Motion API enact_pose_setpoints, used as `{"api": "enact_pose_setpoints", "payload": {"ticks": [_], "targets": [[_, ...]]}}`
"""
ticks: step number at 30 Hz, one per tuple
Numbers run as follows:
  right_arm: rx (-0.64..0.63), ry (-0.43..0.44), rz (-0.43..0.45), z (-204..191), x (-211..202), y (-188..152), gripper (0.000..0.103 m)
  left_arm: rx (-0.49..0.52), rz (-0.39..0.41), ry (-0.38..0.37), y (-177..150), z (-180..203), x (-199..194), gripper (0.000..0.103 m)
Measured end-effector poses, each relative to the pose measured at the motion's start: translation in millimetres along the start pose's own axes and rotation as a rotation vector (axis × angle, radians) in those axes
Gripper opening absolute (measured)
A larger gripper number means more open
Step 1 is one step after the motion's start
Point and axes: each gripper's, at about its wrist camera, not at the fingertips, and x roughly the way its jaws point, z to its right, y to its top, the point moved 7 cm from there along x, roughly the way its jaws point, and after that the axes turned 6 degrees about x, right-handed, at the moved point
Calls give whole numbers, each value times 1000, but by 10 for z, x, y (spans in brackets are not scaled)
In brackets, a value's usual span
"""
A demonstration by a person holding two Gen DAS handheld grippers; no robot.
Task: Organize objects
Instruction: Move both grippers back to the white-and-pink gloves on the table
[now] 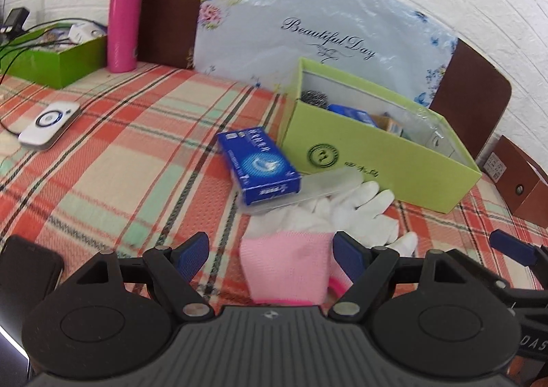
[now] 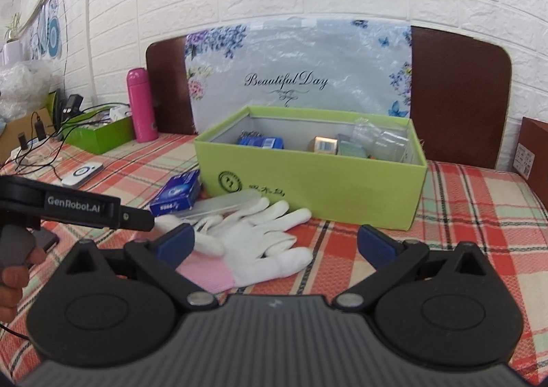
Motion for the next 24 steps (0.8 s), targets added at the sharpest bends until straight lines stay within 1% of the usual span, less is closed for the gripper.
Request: {"api": "enact_pose_setpoints", "payload": {"ticks": [5, 9, 15, 18, 19, 20, 22, 23, 24], "targets": [[-18, 21, -4, -121, 75, 14, 103, -36, 22, 12, 48, -188, -39, 82], [-68, 47, 7, -306, 189, 61, 103, -58, 38, 26, 160, -287, -30, 82], [-94, 71, -20, -509, 412, 55, 101, -30, 56, 6, 386, -257, 141, 82], [-99, 69, -25, -512, 430, 35, 101, -70, 55, -5, 485, -304, 234, 82], [-100, 64, -27, -495, 434, 34, 101, -92, 43, -20, 502, -320, 240, 82], [-98, 59, -30, -471, 438, 36, 101, -110, 39, -56, 506, -325, 223, 82], [-89, 47, -29, -415, 435, 49, 101, -128, 63, -151, 492, -290, 156, 82], [-82, 42, -26, -386, 435, 58, 101, -124, 64, -170, 468, -271, 139, 82], [-76, 41, -25, -365, 444, 67, 101, -117, 53, -165, 436, -260, 142, 82]]}}
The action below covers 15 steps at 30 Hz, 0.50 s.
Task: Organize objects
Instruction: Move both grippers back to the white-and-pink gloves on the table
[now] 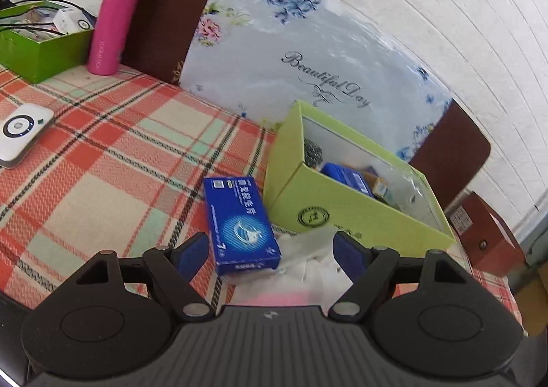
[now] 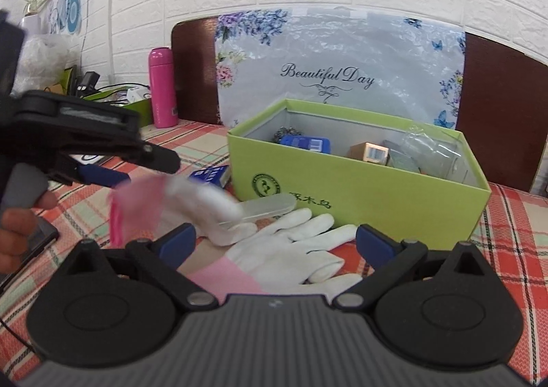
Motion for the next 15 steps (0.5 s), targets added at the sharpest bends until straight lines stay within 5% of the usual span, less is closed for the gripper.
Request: {"api": "enact_pose_setpoints", "payload": {"ticks": [8, 15], "targets": [[-40, 111, -64, -281, 111, -121, 100, -5, -64, 72, -150, -183, 81, 82], [-103, 117, -104, -438, 219, -209, 100, 104, -144, 22, -342, -57, 127, 82]]}}
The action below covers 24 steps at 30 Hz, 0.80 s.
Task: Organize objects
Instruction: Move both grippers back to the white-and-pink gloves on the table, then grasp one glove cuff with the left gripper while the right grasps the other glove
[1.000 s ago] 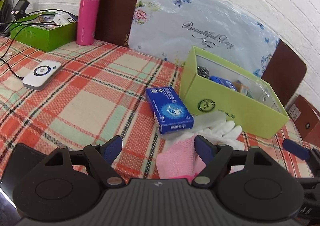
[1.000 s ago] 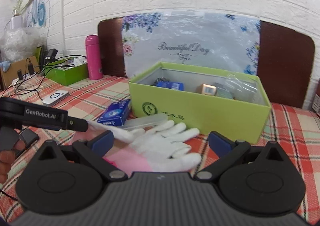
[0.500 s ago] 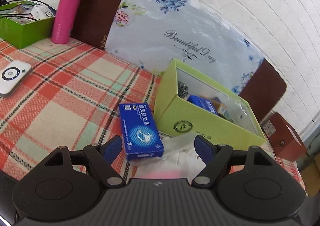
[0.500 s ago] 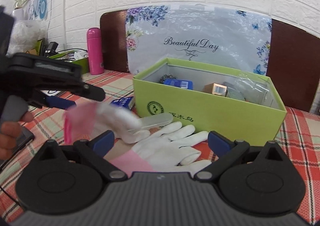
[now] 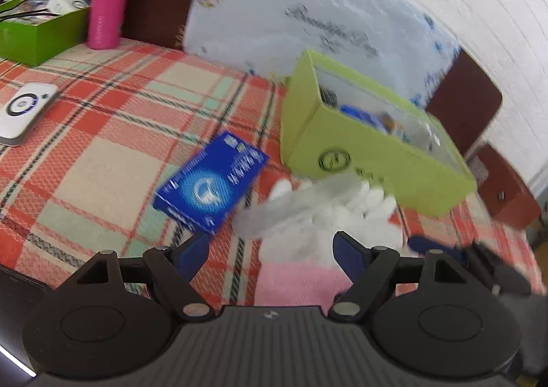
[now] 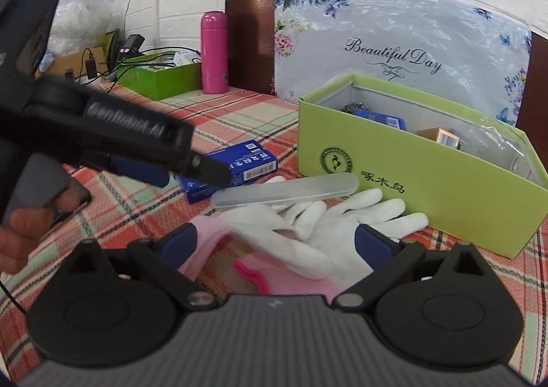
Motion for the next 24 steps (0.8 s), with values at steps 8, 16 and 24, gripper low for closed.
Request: {"api": "enact_pose_setpoints", "payload": {"ticks": [8, 16, 24], "targets": [[94, -73, -94, 451, -44, -231, 101, 129, -29, 11, -152, 185, 281, 55], [101, -59, -135, 451, 160, -314, 103, 44, -27, 1, -179, -54, 36, 15], [8, -68, -75, 322, 295, -273, 84, 77, -36, 9, -254, 52, 66, 64]]}}
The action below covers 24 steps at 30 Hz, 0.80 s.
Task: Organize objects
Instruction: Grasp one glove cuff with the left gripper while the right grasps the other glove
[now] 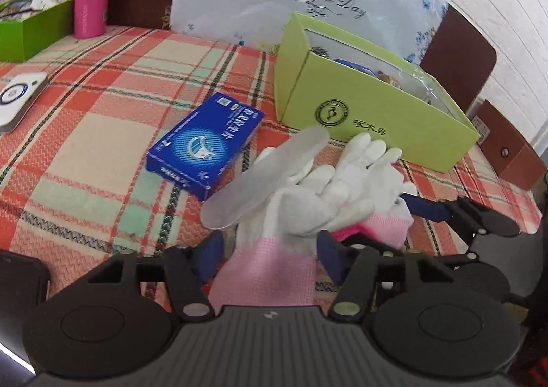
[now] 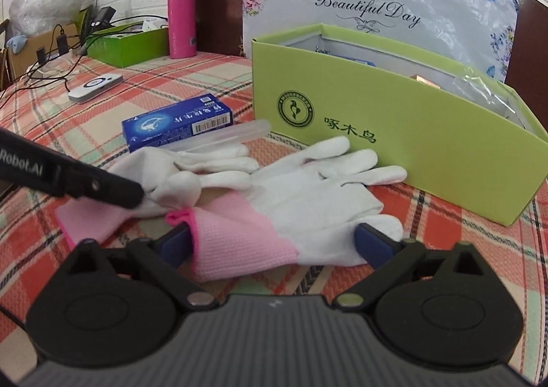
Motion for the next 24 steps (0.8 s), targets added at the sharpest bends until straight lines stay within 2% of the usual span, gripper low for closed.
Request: {"api": "enact_pose_setpoints", "payload": {"ticks": [2, 3, 4, 5, 6, 7, 13, 24], "targets": [[-14, -10, 22, -3, -64, 9, 51, 21, -2, 6, -7, 37, 30, 60], [-23, -15, 26, 4, -90, 9, 45, 29, -2, 8, -8, 49, 38, 56], [-21, -14, 30, 15, -118, 8, 36, 32, -5, 5, -9, 53, 41, 40], [-9, -8, 36, 32, -148, 11, 27, 27, -12, -3, -10, 54, 43, 29], [7, -1, 41, 53, -174, 21, 24, 19, -16, -11, -10, 48, 40, 24], [22, 3, 47, 76, -202, 31, 20, 12, -22, -17, -18, 49, 34, 11], [62, 26, 72, 138, -376, 53, 17, 20, 2, -52, 7, 164, -141, 9], [137, 34, 203, 344, -941, 249, 17, 78, 149, -145, 381, 535, -610, 9]]}}
